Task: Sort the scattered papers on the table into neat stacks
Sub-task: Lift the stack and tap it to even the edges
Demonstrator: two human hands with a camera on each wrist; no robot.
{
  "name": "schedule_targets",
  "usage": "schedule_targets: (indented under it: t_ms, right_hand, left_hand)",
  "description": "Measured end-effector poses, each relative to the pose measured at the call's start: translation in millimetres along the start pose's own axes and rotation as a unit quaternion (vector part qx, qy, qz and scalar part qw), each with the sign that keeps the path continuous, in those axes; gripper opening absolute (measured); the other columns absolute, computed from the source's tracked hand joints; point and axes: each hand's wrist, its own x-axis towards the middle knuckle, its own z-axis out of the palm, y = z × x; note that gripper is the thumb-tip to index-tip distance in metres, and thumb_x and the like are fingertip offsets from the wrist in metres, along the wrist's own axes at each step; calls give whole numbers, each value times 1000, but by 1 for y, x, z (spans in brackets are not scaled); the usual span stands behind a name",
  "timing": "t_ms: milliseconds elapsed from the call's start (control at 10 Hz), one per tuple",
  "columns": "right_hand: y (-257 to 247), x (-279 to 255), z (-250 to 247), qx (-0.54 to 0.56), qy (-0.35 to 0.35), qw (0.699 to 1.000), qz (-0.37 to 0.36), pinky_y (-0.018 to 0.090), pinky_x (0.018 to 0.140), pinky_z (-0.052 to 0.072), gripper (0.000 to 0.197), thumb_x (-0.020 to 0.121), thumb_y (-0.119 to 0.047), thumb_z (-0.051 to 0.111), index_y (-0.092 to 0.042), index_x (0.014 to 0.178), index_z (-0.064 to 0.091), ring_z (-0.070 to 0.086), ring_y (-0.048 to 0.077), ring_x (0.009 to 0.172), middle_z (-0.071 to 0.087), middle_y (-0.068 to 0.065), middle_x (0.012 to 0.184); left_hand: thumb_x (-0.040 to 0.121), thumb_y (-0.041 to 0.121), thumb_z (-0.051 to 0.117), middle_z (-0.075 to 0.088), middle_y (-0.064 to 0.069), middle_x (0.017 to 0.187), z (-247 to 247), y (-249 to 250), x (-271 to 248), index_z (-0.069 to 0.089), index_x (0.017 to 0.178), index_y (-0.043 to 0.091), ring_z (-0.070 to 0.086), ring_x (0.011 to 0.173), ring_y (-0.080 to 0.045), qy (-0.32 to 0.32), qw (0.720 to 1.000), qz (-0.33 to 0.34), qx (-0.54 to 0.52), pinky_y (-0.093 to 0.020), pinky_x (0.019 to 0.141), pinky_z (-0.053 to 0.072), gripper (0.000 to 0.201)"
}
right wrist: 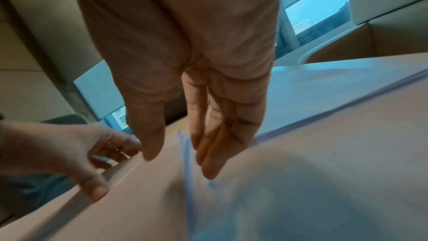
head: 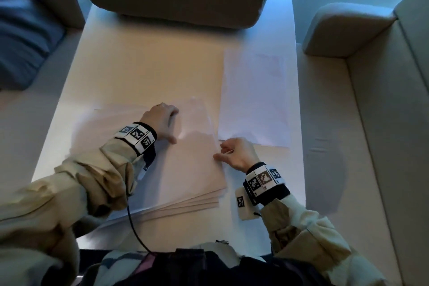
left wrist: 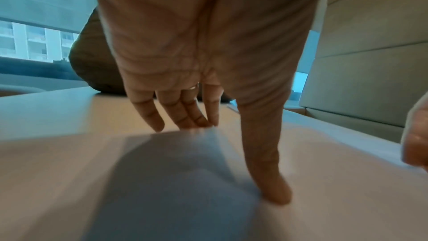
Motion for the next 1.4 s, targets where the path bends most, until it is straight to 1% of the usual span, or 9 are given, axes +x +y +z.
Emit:
schedule_targets:
  t_ms: [100, 200, 300, 400, 600, 700, 900, 1200, 1400]
  right_hand:
    - [-9, -5, 21, -27, 0, 1000, 15, 26, 69, 44, 38, 70, -34, 81, -7, 91, 64, 56, 18, 81, 59, -2, 81]
    - [-12, -9, 41, 1, 51, 998, 39, 32, 82, 50, 45, 64, -25, 83, -13, 100, 58, 59, 21, 91, 62, 3, 96]
    - [-11, -13, 53, 40, 123, 992, 7, 18, 68, 42, 35, 65, -8, 76, -14, 85, 48, 50, 19, 81, 53, 3, 89]
    - [-10, -19, 56, 28, 170, 984, -52, 9, 58, 31, 29, 65, 2, 69, -11, 76, 46, 39, 16, 73, 45, 1, 81]
    - [-4, -20, 64, 28, 224, 971, -75, 24, 66, 46, 14, 71, 7, 61, -4, 68, 55, 56, 26, 73, 58, 10, 85]
    - [-1, -22, 66, 28, 250, 964, -89, 33, 68, 49, 13, 71, 7, 64, -5, 67, 60, 59, 26, 72, 60, 9, 82]
    - [0, -23, 70, 16, 293, 946, -135, 31, 58, 49, 21, 71, 8, 63, -7, 56, 59, 54, 23, 62, 54, 5, 70]
    - [-2, -28, 65, 86, 268, 949, -142, 2, 64, 39, 16, 73, 14, 67, 1, 64, 69, 50, 0, 68, 64, 10, 94]
    - [0, -29, 75, 61, 301, 936, -174, -2, 70, 35, 32, 68, 21, 58, -6, 53, 68, 57, 14, 76, 64, 4, 87]
  left_hand:
    - [52, 37, 89, 57, -4, 126, 4, -3, -3, 47, 129, 17, 53, 115, -26, 12, 1000, -4, -19, -39, 95, 44, 89]
    - [57, 35, 88, 53, -5, 125, 10, -4, -8, 55, 124, 13, 49, 116, -27, 32, 999, 12, -16, -40, 95, 43, 78]
    - [50, 21, 90, 49, 2, 122, 20, -11, -14, 63, 84, 21, 45, 113, -20, 91, 989, 24, -112, -28, 89, 40, 44]
    - [47, 15, 90, 51, 4, 124, 32, -23, -18, 36, 54, 32, 45, 105, -16, 132, 976, 62, -161, -18, 76, 33, 57]
    - [56, 27, 85, 49, -2, 128, 33, -30, -32, 54, 73, 28, 53, 106, -18, 146, 972, 119, -140, -33, 88, 46, 35]
    - [57, 28, 84, 40, 30, 110, 30, -29, -35, 55, 76, 24, 46, 93, 5, 155, 970, 124, -140, -33, 88, 45, 35]
    - [64, 18, 81, 29, 40, 98, 31, -37, -40, 42, 61, 37, 31, 91, 31, 191, 955, 160, -162, 5, 77, 26, 43]
    - [59, -4, 78, 60, 9, 97, 27, -54, -38, 41, 105, 22, 46, 61, -10, 225, 905, 225, -281, -19, 56, 41, 64]
    - [72, 10, 78, 57, 14, 76, 22, -59, -42, 72, 76, 17, 49, 66, -13, 232, 903, 318, -174, -23, 63, 39, 10]
